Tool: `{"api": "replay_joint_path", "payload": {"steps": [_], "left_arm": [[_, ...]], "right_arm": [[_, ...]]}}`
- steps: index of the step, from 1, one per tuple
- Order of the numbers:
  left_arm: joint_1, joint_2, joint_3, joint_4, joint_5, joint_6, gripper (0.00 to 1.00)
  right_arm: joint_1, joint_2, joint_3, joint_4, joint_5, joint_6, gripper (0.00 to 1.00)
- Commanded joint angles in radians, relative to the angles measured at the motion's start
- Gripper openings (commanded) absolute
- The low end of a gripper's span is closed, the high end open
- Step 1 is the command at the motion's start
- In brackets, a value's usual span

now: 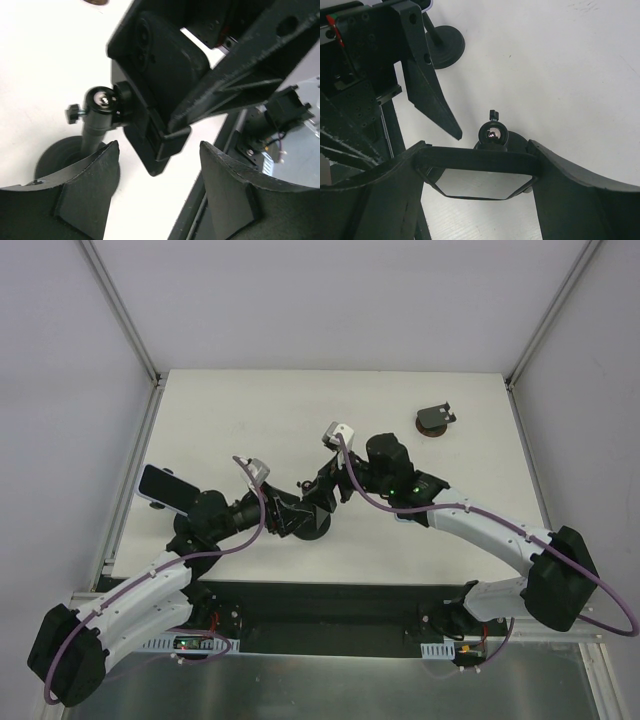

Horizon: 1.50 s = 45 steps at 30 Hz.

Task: Remove the phone from the phone stand

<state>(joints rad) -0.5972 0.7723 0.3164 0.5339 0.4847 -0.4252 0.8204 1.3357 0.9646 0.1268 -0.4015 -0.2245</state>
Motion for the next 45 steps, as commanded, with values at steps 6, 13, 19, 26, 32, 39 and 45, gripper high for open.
{"api": "replay_joint_path", "payload": {"steps": [6,13,19,26,32,39,45], "left_arm": [[-0.022,0.012,0.044,0.029,-0.149,0.031,0.58],[-0.065,0.036,0.041,0.034,-0.217,0.022,0.55],[-0.072,-0.004,0.006,0.02,-0.337,0.003,0.26],[-0.07,-0.027,-0.026,0.057,-0.305,-0.007,0.04],[0.04,-0.024,-0.062,0.135,-0.103,-0.061,0.0],[0.166,0.033,-0.043,0.19,0.126,-0.144,0.0],[0.168,0.047,-0.037,0.169,0.091,-0.147,0.0]], "right_arm": [[0.031,-0.036,0.009,0.008,0.027,0.028,0.01],[0.059,-0.029,0.022,-0.004,0.061,0.022,0.01],[0.077,-0.026,0.028,-0.035,0.073,0.001,0.01],[0.077,-0.036,0.013,-0.055,0.064,-0.016,0.01],[0.077,-0.05,0.011,-0.098,-0.014,-0.073,0.01],[0.068,-0.036,0.04,-0.19,-0.183,-0.136,0.01],[0.066,-0.038,0.057,-0.236,-0.215,-0.159,0.01]]}}
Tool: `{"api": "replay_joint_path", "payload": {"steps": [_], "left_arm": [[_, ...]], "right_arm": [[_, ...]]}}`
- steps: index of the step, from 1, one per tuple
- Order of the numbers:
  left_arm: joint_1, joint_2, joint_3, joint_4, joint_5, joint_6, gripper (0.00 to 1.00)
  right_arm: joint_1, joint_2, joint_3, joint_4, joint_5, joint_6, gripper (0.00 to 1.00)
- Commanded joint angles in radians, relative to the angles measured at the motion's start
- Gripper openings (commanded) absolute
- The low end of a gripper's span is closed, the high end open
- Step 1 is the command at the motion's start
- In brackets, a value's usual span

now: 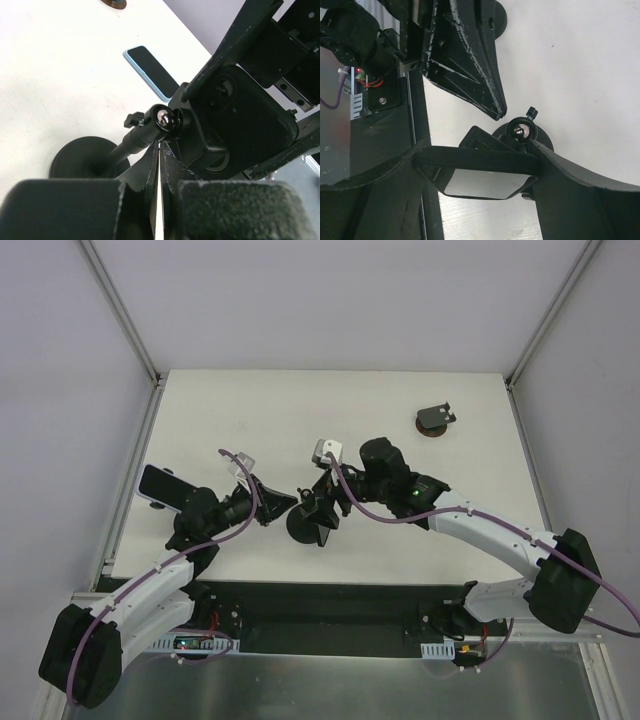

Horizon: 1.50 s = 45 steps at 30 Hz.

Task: Remove the phone from the phone stand

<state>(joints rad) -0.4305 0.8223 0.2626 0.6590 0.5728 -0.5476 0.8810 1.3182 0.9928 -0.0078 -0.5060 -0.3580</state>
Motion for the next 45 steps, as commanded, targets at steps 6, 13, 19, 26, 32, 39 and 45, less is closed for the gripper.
{"api": "replay_joint_path", "payload": {"steps": [6,13,19,26,32,39,45], "left_arm": [[0.001,-0.026,0.044,-0.01,0.013,-0.005,0.13],[0.001,-0.11,0.089,-0.148,-0.013,0.061,0.5],[0.001,-0.163,0.113,-0.255,-0.08,0.109,0.75],[0.001,-0.221,0.248,-0.513,-0.275,0.198,0.93],[0.001,-0.223,0.415,-0.647,-0.428,0.291,0.99],[0.003,-0.149,0.674,-0.783,-0.614,0.437,0.99],[0.001,-0.094,0.802,-0.782,-0.671,0.566,0.99]], "right_arm": [[0.006,-0.03,0.044,-0.098,-0.072,0.002,0.01],[-0.005,-0.019,0.082,-0.063,-0.042,0.094,0.01],[-0.028,-0.014,0.104,0.043,-0.04,0.218,0.01],[-0.053,-0.008,0.165,0.072,-0.057,0.313,0.01],[-0.125,-0.062,0.243,0.013,-0.049,0.341,0.01],[-0.267,-0.183,0.336,-0.326,0.129,0.254,0.01],[-0.445,-0.218,0.356,-0.61,0.303,0.185,0.01]]}}
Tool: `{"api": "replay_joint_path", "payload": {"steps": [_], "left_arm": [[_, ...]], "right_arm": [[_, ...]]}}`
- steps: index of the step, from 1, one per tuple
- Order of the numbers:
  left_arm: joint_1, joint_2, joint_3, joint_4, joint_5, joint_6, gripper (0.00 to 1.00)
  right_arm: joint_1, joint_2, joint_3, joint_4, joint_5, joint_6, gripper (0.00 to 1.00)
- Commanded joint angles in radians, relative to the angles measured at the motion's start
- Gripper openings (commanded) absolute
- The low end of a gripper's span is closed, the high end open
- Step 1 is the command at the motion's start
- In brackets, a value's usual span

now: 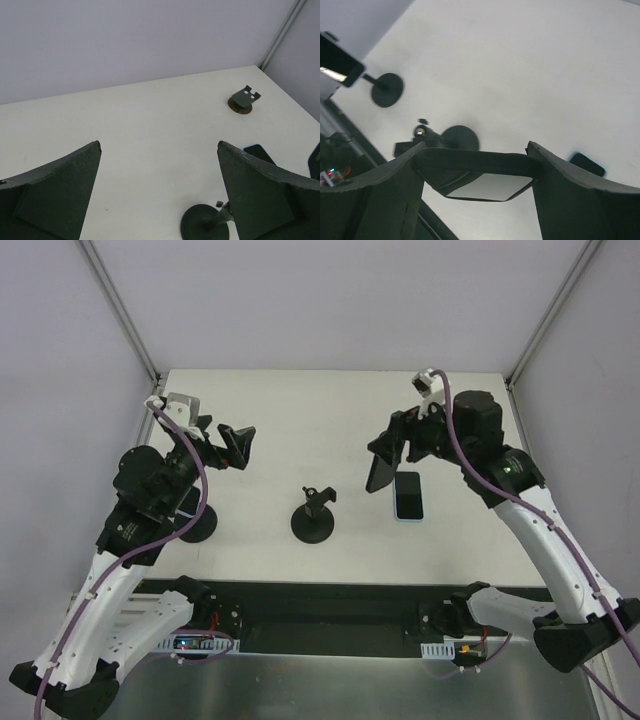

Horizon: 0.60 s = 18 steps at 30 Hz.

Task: Remove the phone from the phone stand

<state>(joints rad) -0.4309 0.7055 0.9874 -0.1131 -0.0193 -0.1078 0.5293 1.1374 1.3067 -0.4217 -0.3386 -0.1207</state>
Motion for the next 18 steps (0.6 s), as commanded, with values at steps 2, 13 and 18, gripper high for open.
{"api": "replay_joint_path", "payload": {"steps": [2,13,18], "left_arm": [[0.003,0.035,0.088,-0.002,-0.09,0.143,0.99],[0.003,-0.069,-0.151,0.158,-0.172,0.226,0.99],[0.001,-0.123,-0.193,0.196,-0.194,0.249,0.99]], "right_arm": [[-0.178,-0.034,0.025,-0.244,0.171,-0.062,0.01],[-0.337,0.255,0.026,-0.365,0.363,-0.062,0.01],[-0.409,0.384,0.077,-0.403,0.418,-0.094,0.01]]}}
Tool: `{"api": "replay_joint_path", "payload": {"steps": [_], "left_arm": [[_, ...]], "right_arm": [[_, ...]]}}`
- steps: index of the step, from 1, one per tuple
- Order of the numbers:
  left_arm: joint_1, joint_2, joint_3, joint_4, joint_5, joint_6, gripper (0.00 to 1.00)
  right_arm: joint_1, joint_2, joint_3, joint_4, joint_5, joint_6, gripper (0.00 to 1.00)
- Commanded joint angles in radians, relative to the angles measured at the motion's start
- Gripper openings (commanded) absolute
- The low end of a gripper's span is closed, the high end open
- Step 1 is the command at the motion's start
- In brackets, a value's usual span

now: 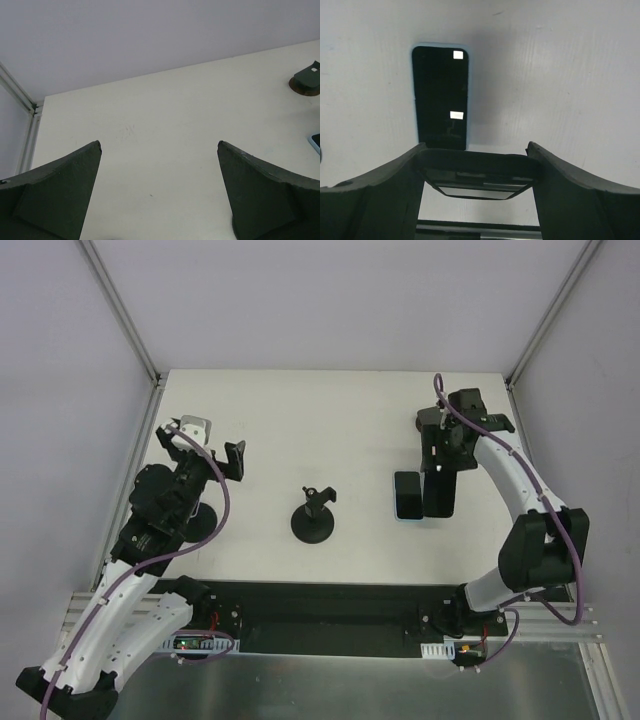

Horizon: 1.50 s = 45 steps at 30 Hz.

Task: Remove the phone from the phone stand

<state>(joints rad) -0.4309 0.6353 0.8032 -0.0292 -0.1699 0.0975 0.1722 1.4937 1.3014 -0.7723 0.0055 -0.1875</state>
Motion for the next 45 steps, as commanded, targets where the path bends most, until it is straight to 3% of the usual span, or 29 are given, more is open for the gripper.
{"api": "replay_joint_path", "payload": {"steps": [1,9,26,35,39,45], "left_arm": [[0.001,-0.054,-0.015,0.117,-0.045,0.05,0.99],[0.0,-0.075,-0.045,0.156,-0.091,0.068,0.98],[0.001,-0.025,-0.07,0.183,-0.082,0.096,0.95],[0.001,-0.028,-0.07,0.183,-0.066,0.093,0.95],[0.0,-0.028,-0.071,0.183,-0.059,0.091,0.95],[0.001,-0.026,-0.071,0.183,-0.054,0.088,0.95]], "right_arm": [[-0.063,0.069,0.097,-0.056,0.071,-0.03,0.01],[-0.126,0.281,0.119,-0.032,0.004,-0.066,0.01],[-0.137,0.519,0.21,0.057,-0.081,-0.087,0.03],[-0.137,0.52,0.187,0.054,-0.073,-0.086,0.21],[-0.137,0.516,0.185,0.051,-0.07,-0.086,0.42],[-0.137,0.493,0.182,0.05,-0.078,-0.084,0.61]]}}
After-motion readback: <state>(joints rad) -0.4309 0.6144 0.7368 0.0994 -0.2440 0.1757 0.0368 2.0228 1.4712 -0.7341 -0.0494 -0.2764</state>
